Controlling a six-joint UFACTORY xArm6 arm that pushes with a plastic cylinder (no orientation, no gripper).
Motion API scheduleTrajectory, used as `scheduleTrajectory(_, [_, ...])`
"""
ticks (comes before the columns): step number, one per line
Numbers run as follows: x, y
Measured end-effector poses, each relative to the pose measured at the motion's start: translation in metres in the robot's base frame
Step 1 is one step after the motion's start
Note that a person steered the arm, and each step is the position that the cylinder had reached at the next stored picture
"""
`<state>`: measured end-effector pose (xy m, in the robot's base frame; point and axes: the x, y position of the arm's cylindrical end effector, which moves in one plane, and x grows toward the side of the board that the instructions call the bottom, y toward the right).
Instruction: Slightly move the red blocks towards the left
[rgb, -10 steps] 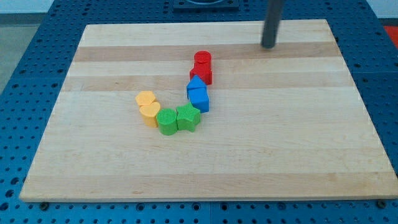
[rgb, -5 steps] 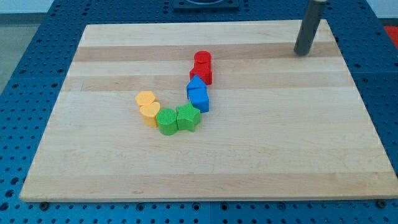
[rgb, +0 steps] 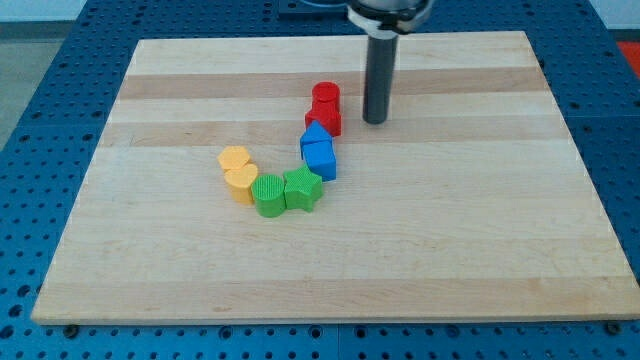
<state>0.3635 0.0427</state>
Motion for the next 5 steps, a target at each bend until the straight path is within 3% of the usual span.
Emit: scheduleTrajectory(5, [-0.0065,-0.0244])
